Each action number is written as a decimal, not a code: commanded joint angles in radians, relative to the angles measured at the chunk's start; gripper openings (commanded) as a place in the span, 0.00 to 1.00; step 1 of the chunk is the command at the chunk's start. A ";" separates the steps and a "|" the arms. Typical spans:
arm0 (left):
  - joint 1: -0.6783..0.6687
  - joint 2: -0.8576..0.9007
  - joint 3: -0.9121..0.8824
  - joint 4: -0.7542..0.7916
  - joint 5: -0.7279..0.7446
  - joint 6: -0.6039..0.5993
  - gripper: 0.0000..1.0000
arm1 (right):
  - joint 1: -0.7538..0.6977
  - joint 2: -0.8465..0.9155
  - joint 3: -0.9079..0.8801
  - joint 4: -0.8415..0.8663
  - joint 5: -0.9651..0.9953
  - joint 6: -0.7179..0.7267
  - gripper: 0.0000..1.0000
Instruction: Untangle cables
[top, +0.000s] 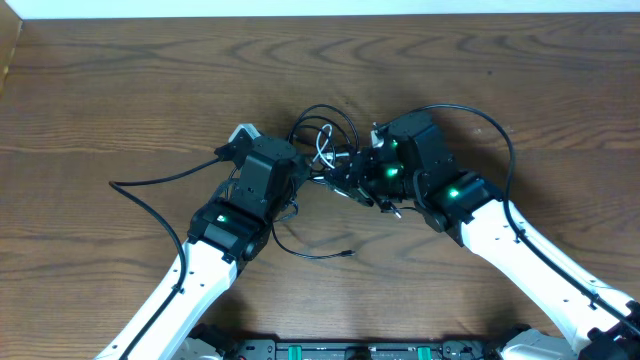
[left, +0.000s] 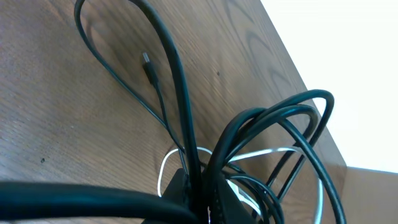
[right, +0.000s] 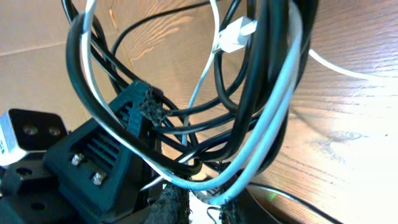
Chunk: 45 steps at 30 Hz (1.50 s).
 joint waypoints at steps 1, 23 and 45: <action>0.002 0.003 0.009 0.000 -0.001 0.018 0.08 | -0.007 0.004 0.005 0.003 0.049 -0.018 0.14; 0.002 0.003 0.009 -0.003 -0.018 0.018 0.08 | -0.044 -0.216 0.005 0.002 -0.300 -0.573 0.01; 0.002 0.003 0.009 -0.003 -0.019 0.018 0.08 | -0.102 -0.270 0.003 -0.209 0.026 -0.280 0.44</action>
